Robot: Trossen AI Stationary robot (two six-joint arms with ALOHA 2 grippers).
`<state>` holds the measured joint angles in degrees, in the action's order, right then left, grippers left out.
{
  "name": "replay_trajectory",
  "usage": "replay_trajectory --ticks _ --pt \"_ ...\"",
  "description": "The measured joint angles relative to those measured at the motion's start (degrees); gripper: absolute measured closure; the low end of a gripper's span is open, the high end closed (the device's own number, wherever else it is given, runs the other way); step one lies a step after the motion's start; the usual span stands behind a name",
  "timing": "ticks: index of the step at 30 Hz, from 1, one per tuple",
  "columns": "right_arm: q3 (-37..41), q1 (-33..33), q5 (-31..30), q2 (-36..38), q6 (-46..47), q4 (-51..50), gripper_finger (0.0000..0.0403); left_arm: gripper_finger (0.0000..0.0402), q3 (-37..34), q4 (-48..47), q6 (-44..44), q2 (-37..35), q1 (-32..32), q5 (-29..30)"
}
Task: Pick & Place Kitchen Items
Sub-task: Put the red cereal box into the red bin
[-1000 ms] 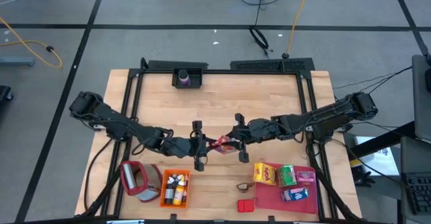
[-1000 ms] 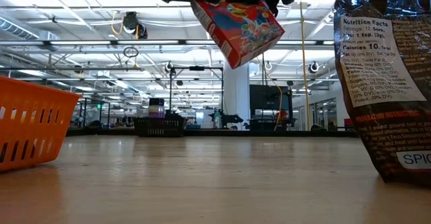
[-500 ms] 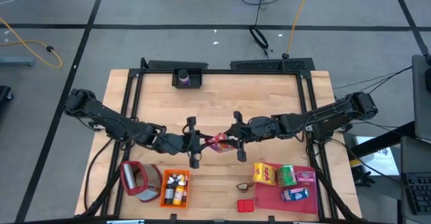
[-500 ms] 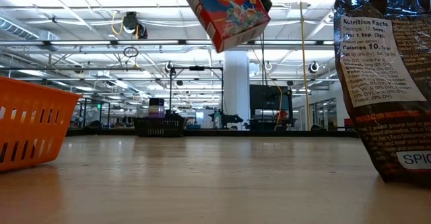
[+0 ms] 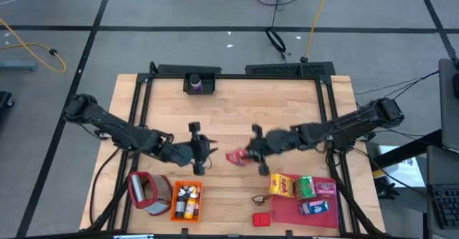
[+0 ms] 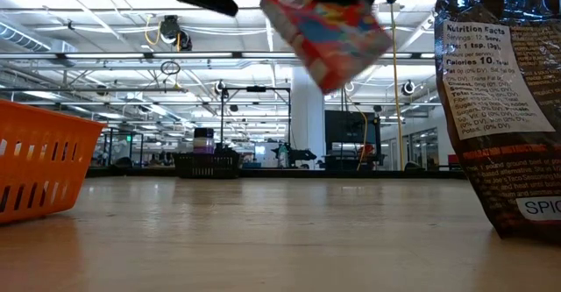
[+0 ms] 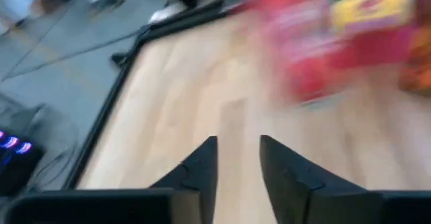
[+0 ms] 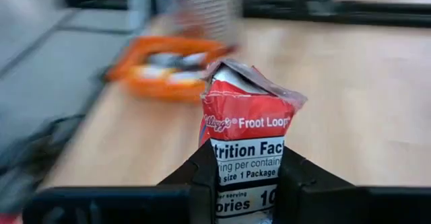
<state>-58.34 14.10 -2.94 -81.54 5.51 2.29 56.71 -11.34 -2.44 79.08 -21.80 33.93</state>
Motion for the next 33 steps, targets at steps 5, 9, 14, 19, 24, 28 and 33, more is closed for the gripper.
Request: replay_trajectory --ticks 5,9,14,19,24,28,33 --pt "0.1 3.7 0.5 2.2 0.6 -2.8 0.0339 0.0237 -0.1 -6.9 5.6 -3.1 0.7 4.4" --pt "0.0 8.5 -0.8 3.9 1.2 -2.3 0.0339 0.0209 0.0 -9.2 9.1 -4.2 0.8 4.1" --pt "-0.2 15.6 -4.0 5.5 2.8 -2.2 0.0340 0.0198 0.0 -8.7 9.3 -4.1 0.7 3.7" --pt "-0.1 24.2 -12.6 5.3 7.0 -3.6 0.0340 0.0203 0.0 -8.7 10.5 -4.1 0.7 3.6" --pt "-0.1 33.2 -26.4 5.3 12.3 -5.2 0.0340 0.0208 0.0 -8.7 10.6 -4.1 0.7 3.3" --pt "-0.1 40.3 -35.9 5.1 16.9 -6.3 0.0340 0.0206 0.0 -8.5 10.6 -4.1 0.7 3.3" --pt "-0.1 46.2 -45.4 2.9 25.0 -9.0 0.0340 0.0206 0.0 -8.3 10.7 -4.1 0.7 3.2"
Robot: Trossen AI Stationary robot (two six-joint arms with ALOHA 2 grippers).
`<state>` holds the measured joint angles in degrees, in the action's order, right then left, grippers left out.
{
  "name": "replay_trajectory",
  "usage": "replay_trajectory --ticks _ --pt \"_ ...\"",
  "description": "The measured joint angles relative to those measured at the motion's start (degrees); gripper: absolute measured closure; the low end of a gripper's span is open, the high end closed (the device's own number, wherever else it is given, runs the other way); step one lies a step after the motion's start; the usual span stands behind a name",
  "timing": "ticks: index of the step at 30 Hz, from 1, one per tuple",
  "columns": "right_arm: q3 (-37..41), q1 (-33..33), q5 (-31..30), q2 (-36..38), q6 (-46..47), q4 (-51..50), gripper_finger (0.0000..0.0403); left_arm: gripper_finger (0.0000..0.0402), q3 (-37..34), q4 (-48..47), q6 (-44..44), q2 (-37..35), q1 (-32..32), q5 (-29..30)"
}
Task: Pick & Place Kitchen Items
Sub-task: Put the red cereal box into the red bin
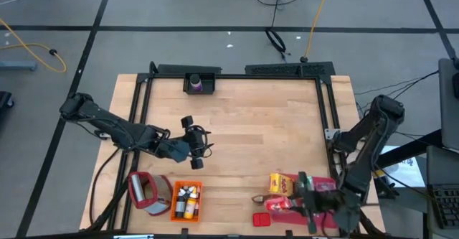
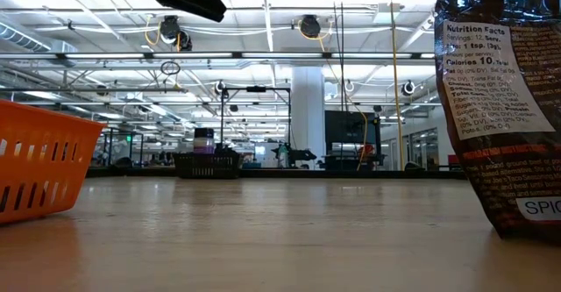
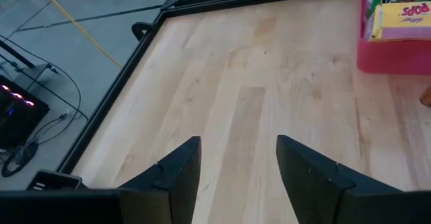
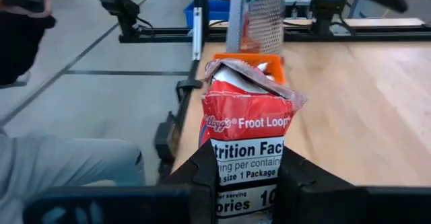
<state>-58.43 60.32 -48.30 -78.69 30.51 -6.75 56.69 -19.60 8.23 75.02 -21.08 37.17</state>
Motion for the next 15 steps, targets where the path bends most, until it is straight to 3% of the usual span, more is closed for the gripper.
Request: replay_trajectory --ticks 15 --pt "0.0 5.2 -5.9 -7.2 14.5 -0.4 0.0340 0.0206 0.0 0.1 1.2 0.0 0.0 0.0"
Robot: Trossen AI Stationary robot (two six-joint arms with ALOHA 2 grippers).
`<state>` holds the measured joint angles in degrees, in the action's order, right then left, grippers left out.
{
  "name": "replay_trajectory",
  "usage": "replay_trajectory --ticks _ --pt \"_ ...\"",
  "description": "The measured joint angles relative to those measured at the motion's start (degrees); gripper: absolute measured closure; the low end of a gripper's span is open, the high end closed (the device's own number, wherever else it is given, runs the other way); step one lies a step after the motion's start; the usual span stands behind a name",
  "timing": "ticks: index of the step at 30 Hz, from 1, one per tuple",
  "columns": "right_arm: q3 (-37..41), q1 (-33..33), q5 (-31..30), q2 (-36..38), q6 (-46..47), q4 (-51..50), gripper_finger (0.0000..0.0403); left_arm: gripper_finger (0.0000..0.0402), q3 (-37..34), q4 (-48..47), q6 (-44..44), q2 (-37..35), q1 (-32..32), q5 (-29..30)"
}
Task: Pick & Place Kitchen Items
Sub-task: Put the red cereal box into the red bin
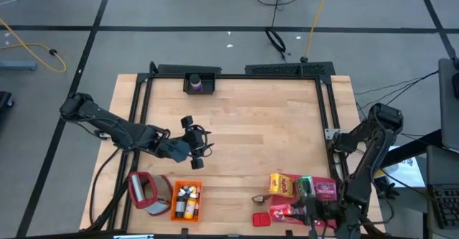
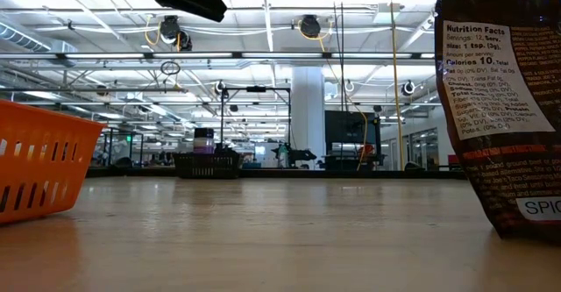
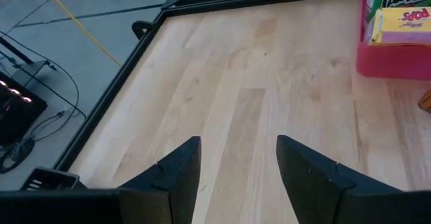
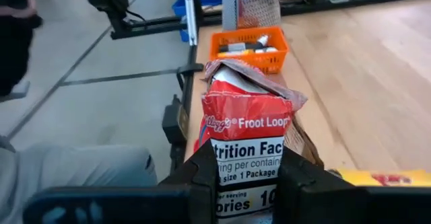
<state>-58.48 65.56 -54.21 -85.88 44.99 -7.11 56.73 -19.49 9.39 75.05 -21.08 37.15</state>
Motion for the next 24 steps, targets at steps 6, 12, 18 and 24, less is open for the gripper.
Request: replay_trajectory --ticks 6,12,18,24 --pt "0.0 0.4 -1.3 -2.3 5.5 -2.5 0.0340 0.0206 0.0 0.0 0.0 0.0 0.0 0.0" --pt "0.0 0.6 -1.6 -4.7 12.8 -5.6 0.0340 0.0206 0.1 0.0 0.0 0.0 0.0 0.0" --pt "0.0 0.6 -1.2 -7.1 14.5 -5.9 0.0340 0.0206 0.1 0.0 0.1 0.0 0.0 -0.1" --pt "0.0 0.6 -0.9 -7.8 17.4 -7.7 0.0340 0.0206 0.1 0.0 0.1 0.0 0.0 -0.1"
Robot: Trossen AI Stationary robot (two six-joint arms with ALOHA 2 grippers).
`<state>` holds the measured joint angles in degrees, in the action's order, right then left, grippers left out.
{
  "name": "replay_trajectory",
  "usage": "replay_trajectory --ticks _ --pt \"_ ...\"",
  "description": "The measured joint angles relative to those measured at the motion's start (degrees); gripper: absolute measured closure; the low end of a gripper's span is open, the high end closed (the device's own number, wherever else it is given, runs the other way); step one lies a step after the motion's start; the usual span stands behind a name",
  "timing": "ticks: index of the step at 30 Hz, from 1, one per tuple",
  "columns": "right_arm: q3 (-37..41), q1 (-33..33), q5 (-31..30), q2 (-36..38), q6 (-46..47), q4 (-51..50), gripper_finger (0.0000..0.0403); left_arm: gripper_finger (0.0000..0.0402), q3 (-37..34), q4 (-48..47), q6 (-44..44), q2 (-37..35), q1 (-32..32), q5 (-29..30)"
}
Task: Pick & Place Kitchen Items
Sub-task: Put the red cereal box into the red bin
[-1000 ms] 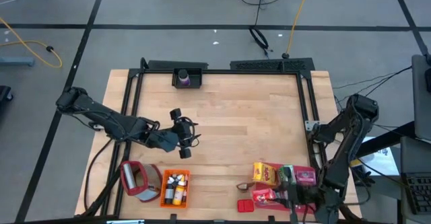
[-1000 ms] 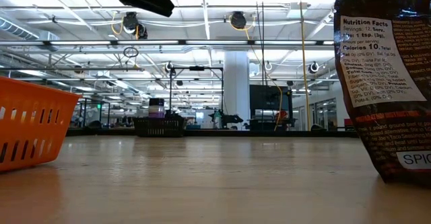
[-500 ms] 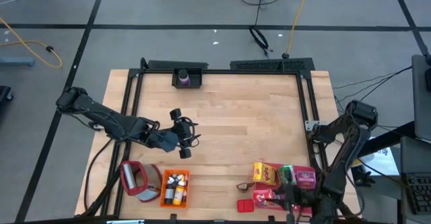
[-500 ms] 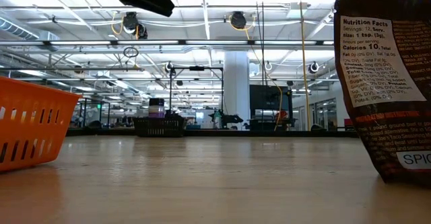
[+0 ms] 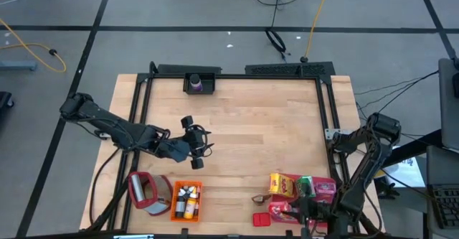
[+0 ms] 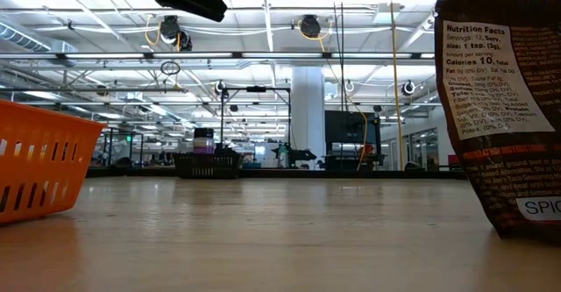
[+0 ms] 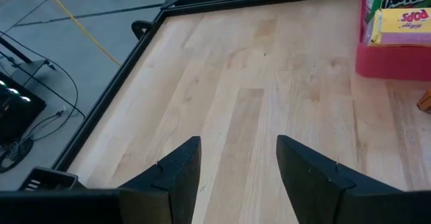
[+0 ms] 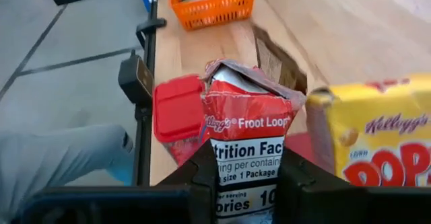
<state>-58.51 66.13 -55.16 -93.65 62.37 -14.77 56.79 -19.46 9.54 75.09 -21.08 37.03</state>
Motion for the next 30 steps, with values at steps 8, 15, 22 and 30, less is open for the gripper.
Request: replay_trajectory --ticks 8,15,22,30 --pt "0.0 0.0 4.4 0.0 3.4 -3.3 0.0288 0.0206 0.0 0.0 0.3 0.0 0.0 0.0" --pt "0.0 0.0 4.4 0.0 3.1 -3.1 0.0255 0.0206 0.0 0.0 0.3 0.0 0.0 0.0" --pt "0.0 0.0 4.5 0.4 1.8 -3.1 0.0254 0.0206 0.0 0.0 0.3 0.0 0.0 0.0" --pt "0.0 0.0 5.8 1.4 0.2 -2.8 0.0255 0.0206 0.0 0.0 0.4 0.0 0.0 0.0"
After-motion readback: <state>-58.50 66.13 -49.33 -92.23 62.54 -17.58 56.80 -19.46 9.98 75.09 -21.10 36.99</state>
